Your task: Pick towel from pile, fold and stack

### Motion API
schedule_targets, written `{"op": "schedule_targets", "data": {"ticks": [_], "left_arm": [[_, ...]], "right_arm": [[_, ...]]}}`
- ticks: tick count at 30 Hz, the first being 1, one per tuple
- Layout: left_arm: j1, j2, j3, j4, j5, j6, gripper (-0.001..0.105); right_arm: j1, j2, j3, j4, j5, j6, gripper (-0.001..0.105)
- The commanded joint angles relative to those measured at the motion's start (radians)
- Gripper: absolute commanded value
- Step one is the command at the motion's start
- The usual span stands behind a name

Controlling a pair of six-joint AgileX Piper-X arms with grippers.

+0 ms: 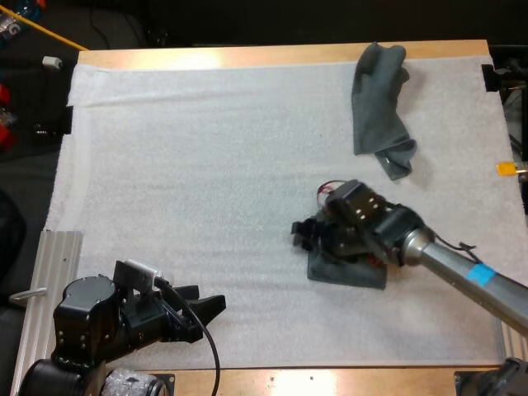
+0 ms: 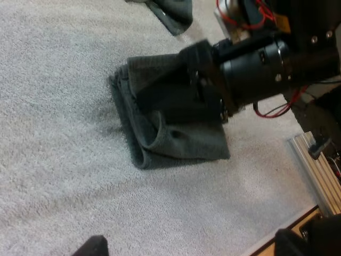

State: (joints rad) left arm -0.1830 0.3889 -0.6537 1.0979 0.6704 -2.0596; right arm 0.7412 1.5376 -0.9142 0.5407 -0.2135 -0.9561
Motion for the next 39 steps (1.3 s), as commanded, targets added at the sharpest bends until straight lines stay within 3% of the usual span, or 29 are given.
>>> {"op": "schedule_targets", "data": {"ticks": [1, 6, 12, 19, 31, 39], "left_arm": [[0.001, -0.003, -0.007, -0.001, 0.003, 0.000, 0.060], [0.001, -0.003, -0.007, -0.001, 0.003, 0.000, 0.060], [0.001, -0.003, -0.007, -0.001, 0.003, 0.000, 0.060], [0.001, -0.003, -0.007, -0.001, 0.014, 0.000, 0.060], [0.001, -0.003, 0.000, -0.001, 0.014, 0.000, 0.060], [0.001, -0.003, 0.028, -0.001, 0.014, 0.000, 0.060]], "right_arm": [[0.018, 0.006, -0.002, -0.005, 0.030, -0.007, 0.064], [0.045, 0.054, -0.002, -0.005, 0.050, 0.003, 0.064], [0.067, 0.090, -0.002, -0.005, -0.015, 0.003, 0.064], [0.067, 0.052, -0.002, 0.033, -0.021, -0.070, 0.064], [0.067, -0.241, -0.002, 0.331, 0.215, -0.200, 0.064], [0.067, -0.451, -0.002, 0.466, 0.266, -0.227, 0.064]]}}
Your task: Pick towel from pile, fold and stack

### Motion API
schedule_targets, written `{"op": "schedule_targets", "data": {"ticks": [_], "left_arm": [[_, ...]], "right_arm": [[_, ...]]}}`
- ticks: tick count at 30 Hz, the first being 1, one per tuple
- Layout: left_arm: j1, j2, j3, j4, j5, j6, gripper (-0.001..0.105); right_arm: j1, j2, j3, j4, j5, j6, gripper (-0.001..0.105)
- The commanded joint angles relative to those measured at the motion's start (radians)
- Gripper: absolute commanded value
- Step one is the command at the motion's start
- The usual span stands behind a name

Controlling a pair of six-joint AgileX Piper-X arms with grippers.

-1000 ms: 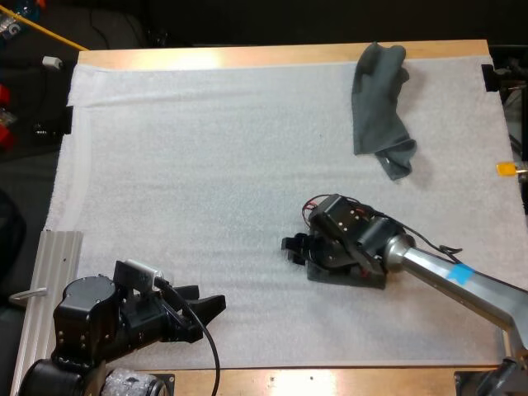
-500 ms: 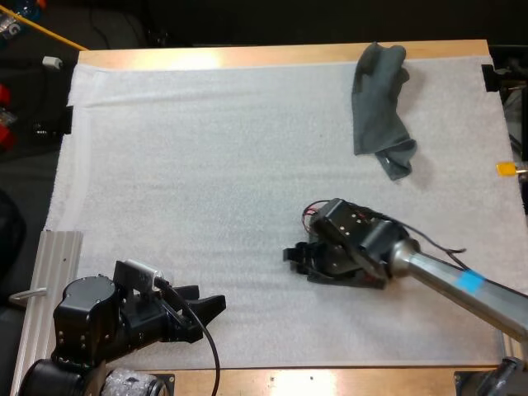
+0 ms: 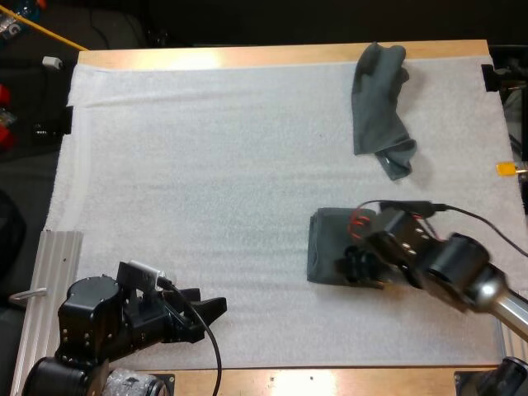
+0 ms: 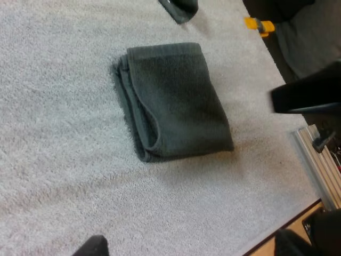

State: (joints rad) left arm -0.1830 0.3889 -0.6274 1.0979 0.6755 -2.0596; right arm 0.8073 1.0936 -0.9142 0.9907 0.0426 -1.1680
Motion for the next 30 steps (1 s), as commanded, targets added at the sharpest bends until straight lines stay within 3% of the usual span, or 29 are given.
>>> {"op": "schedule_targets", "data": {"ticks": [1, 11, 19, 24, 30], "left_arm": [[0.001, -0.003, 0.002, -0.001, 0.009, 0.000, 0.060], [0.001, -0.003, 0.002, -0.001, 0.011, 0.000, 0.060], [0.001, -0.003, 0.002, 0.021, 0.068, 0.000, 0.060], [0.001, -0.003, 0.002, 0.069, 0.070, 0.001, 0.060], [0.001, -0.003, 0.002, 0.079, 0.070, 0.027, 0.060]], "right_arm": [[0.001, -0.035, -0.002, 0.017, 0.010, -0.023, 0.064], [-0.001, -0.109, -0.002, -0.031, 0.066, -0.033, 0.064], [-0.011, 0.077, -0.002, -0.209, 0.073, -0.031, 0.064], [-0.068, 0.194, -0.002, -0.231, 0.067, -0.018, 0.064], [-0.137, 0.295, -0.002, -0.263, -0.015, -0.022, 0.064]]}}
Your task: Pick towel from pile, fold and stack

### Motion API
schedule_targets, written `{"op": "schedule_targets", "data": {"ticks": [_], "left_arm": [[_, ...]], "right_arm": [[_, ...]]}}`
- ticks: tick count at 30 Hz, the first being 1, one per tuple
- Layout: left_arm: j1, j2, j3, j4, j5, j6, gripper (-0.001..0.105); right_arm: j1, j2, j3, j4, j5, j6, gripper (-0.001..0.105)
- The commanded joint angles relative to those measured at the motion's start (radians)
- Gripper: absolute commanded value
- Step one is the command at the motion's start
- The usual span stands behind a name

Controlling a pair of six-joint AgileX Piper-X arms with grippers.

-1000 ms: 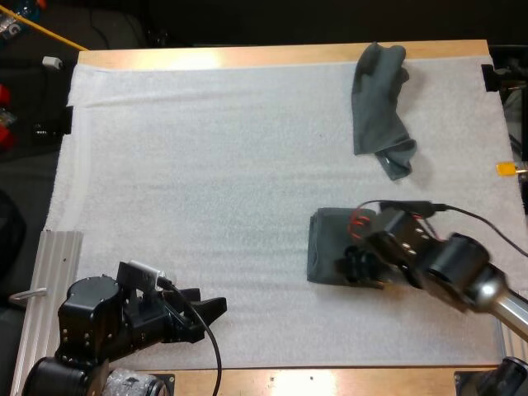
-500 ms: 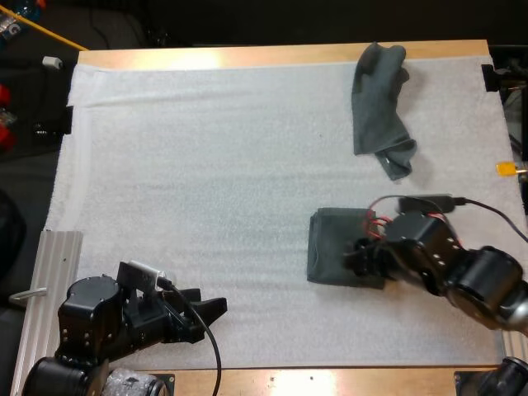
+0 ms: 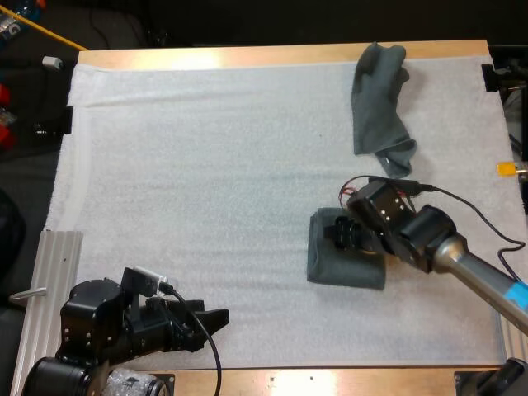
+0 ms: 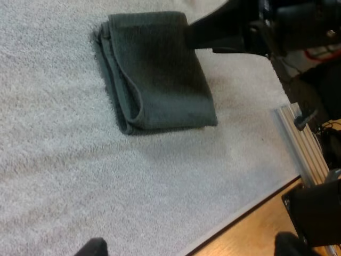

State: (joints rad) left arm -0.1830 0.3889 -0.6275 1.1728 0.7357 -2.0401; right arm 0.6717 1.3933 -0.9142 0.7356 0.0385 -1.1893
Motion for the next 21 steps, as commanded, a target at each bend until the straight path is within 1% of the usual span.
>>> {"op": "schedule_targets", "data": {"ticks": [1, 5, 9, 15, 21], "left_arm": [[0.001, -0.003, 0.002, 0.004, 0.010, 0.007, 0.060], [0.001, -0.003, 0.002, 0.004, 0.010, 0.007, 0.060], [0.001, -0.003, 0.002, 0.004, 0.010, 0.007, 0.060], [0.001, -0.003, 0.002, 0.004, 0.010, 0.007, 0.060], [0.001, -0.003, 0.002, 0.004, 0.010, 0.007, 0.060]], "right_arm": [[-0.008, 0.011, -0.002, -0.023, -0.029, -0.001, 0.064], [-0.016, 0.048, -0.002, -0.076, -0.050, -0.001, 0.064], [-0.016, 0.083, -0.002, -0.086, -0.049, -0.001, 0.064], [-0.016, 0.125, -0.002, -0.086, 0.008, -0.001, 0.064], [-0.020, 0.169, -0.002, -0.100, 0.011, -0.001, 0.064]]}}
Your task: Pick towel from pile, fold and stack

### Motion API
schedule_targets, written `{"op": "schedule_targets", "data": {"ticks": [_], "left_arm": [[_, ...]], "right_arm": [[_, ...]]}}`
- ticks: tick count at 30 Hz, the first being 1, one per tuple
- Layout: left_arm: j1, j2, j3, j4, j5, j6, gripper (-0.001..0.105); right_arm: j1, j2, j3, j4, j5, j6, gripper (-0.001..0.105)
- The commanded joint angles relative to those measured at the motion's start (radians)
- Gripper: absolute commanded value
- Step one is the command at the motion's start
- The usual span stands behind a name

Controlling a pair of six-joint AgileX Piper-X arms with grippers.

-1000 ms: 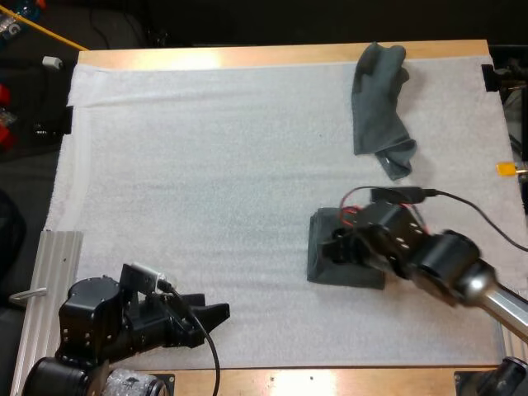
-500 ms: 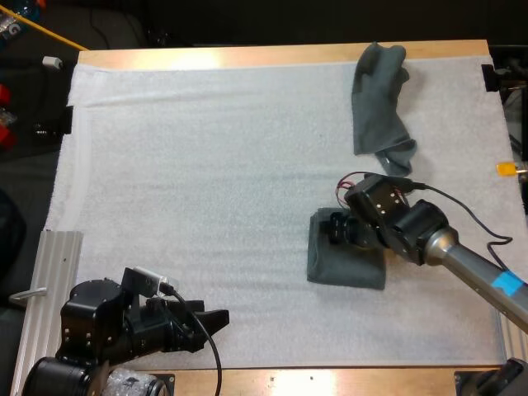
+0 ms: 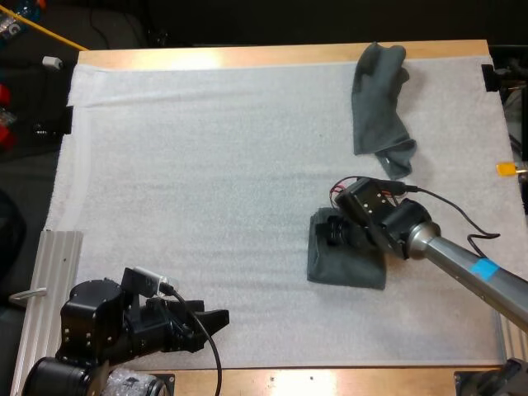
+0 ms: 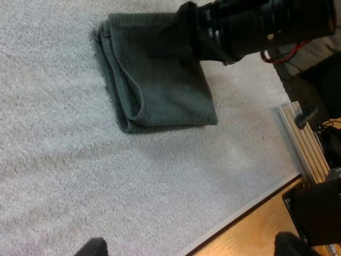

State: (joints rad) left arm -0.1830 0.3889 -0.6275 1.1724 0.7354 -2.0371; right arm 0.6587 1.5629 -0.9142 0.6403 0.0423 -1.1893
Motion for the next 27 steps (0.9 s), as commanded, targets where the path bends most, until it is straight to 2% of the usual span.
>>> {"op": "schedule_targets", "data": {"ticks": [1, 14, 17, 27], "left_arm": [[0.001, -0.003, 0.002, 0.005, 0.010, 0.004, 0.060], [0.001, -0.003, 0.002, 0.005, 0.010, 0.004, 0.060], [0.001, -0.003, 0.002, 0.005, 0.010, 0.008, 0.060], [0.001, -0.003, 0.002, 0.002, -0.004, 0.027, 0.060]], "right_arm": [[-0.007, 0.012, -0.002, -0.009, 0.008, -0.001, 0.064], [-0.007, 0.071, -0.002, -0.007, -0.031, -0.007, 0.064], [-0.007, 0.041, -0.002, 0.016, -0.051, -0.010, 0.064], [0.053, -0.151, -0.002, 0.178, -0.022, -0.019, 0.064]]}}
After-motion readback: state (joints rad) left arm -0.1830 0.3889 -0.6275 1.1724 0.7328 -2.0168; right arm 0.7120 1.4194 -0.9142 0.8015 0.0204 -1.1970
